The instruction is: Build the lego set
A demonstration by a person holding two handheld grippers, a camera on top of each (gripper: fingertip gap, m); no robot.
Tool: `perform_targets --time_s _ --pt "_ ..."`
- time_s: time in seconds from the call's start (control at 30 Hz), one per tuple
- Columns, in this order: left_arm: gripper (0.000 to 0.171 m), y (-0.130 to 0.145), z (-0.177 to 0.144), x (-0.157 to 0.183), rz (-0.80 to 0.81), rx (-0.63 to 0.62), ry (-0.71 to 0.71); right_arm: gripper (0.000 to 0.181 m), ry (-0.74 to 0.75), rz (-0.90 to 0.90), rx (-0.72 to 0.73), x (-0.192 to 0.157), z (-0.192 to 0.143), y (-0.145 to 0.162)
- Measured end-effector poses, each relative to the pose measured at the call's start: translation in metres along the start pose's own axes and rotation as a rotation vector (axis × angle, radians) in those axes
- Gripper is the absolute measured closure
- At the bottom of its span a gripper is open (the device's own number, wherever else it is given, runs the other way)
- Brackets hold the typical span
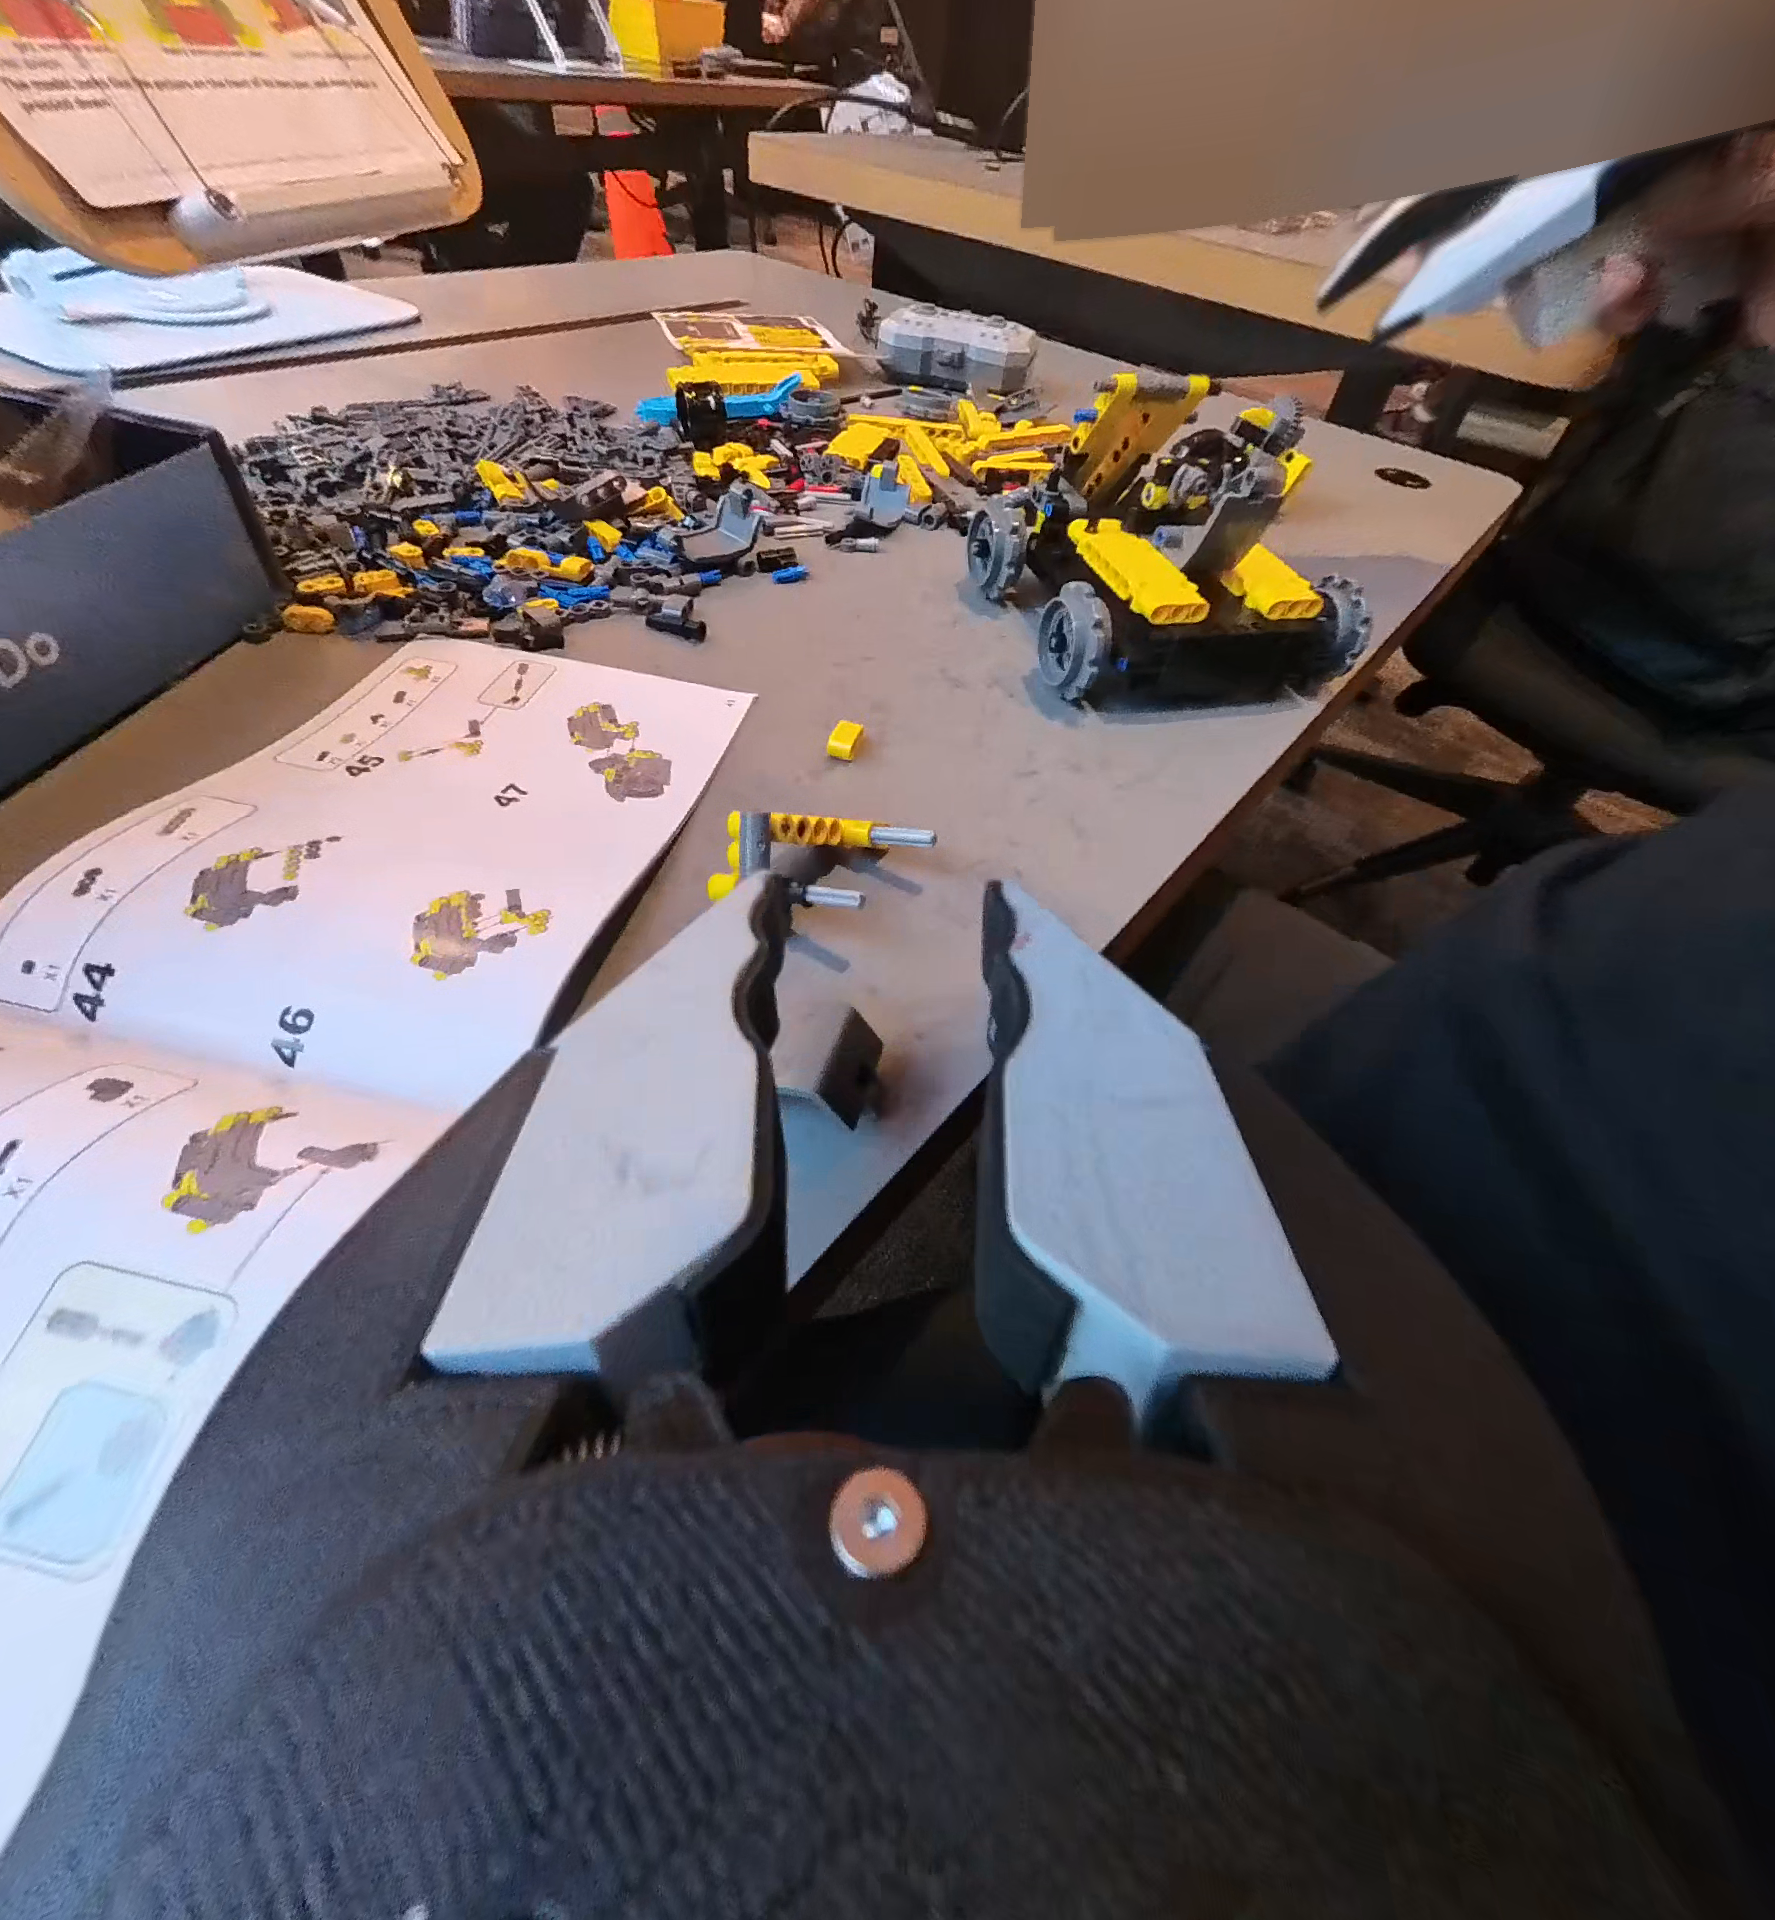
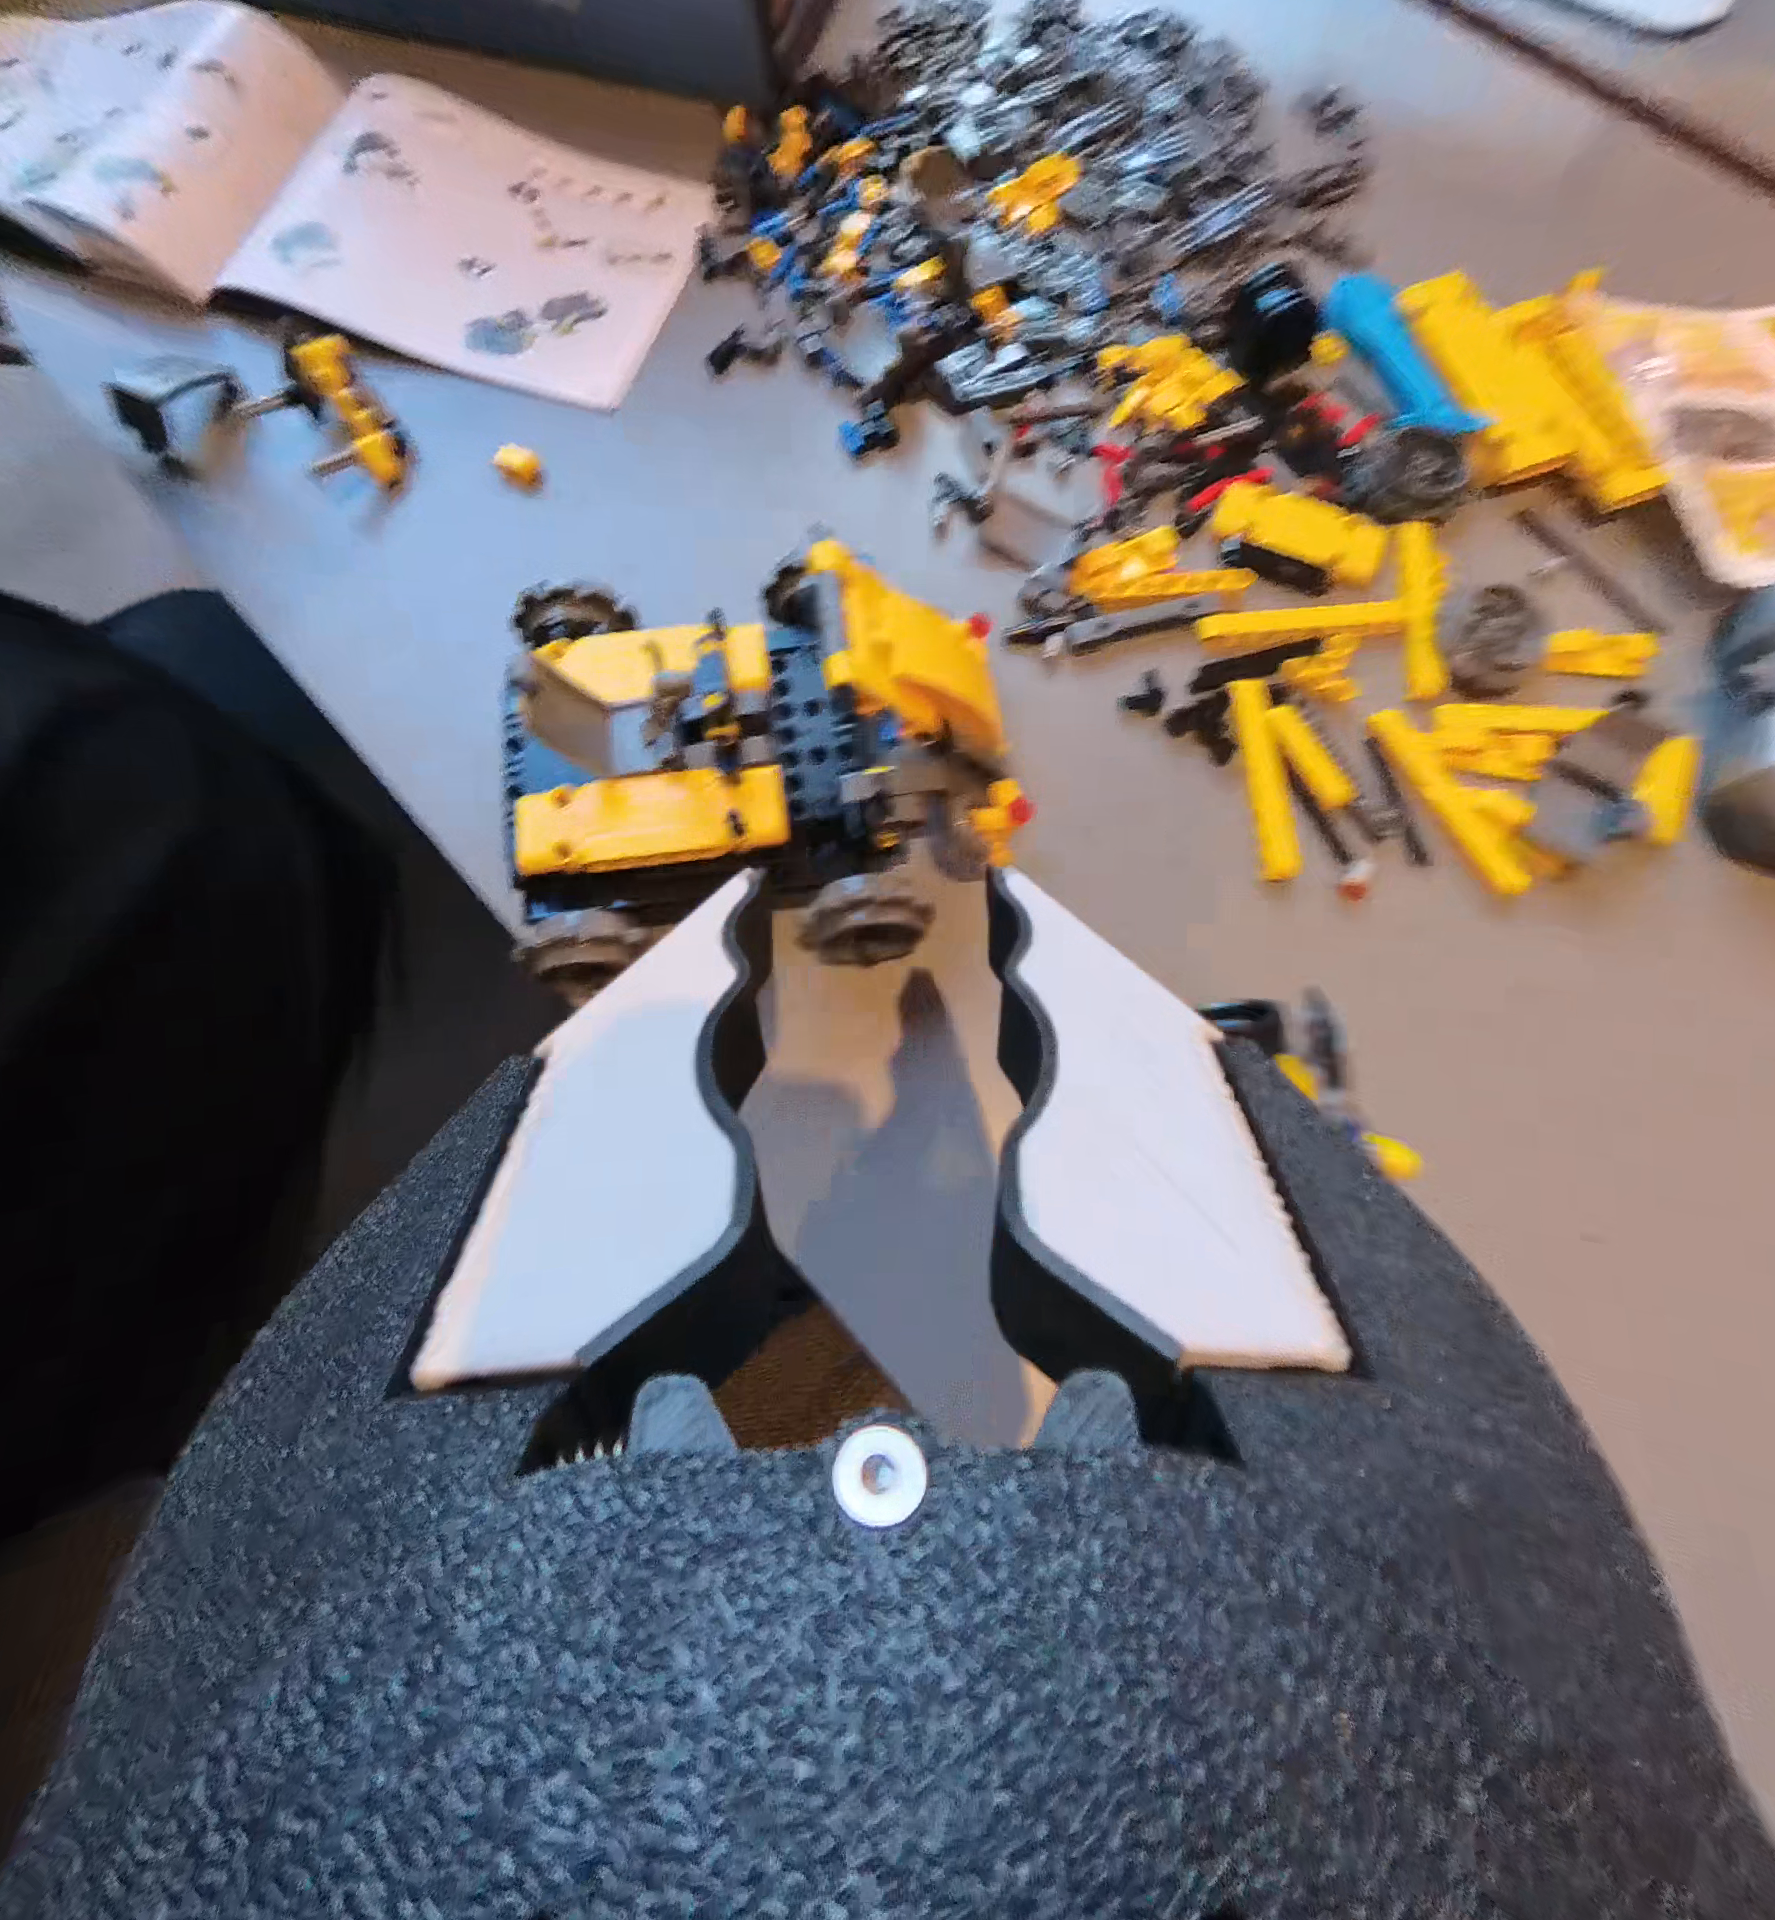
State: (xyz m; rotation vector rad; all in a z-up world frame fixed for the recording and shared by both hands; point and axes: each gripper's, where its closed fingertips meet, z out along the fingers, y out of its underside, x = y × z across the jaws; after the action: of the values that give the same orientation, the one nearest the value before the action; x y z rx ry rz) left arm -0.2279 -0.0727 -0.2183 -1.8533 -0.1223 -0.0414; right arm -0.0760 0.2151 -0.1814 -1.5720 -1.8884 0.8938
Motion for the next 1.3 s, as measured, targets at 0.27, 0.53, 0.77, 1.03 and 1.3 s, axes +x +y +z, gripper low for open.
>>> perform_targets --time_s 0.27,0.53,0.77,1.03,1.3 --pt "0.136 0.011 0.004 -0.001 -0.078 -0.023 0.015 0.151 -0.174 -0.247 -0.053 -0.113 0.080 -0.057" --pt "0.135 0.018 -0.012 0.000 -0.113 0.002 0.014 0.159 -0.338 -0.625 -0.452 -0.141 0.191 -0.064" --pt "0.135 0.028 -0.028 -0.001 -0.084 0.017 -0.018 0.161 -0.351 -0.660 -0.551 -0.136 0.210 -0.058" --pt "0.135 0.033 -0.033 -0.005 -0.114 0.029 0.017 0.170 -0.402 -0.625 -0.603 -0.140 0.214 -0.052" --pt "0.135 0.036 -0.033 0.007 -0.120 0.033 0.078 0.173 -0.442 -0.573 -0.614 -0.146 0.213 -0.049"
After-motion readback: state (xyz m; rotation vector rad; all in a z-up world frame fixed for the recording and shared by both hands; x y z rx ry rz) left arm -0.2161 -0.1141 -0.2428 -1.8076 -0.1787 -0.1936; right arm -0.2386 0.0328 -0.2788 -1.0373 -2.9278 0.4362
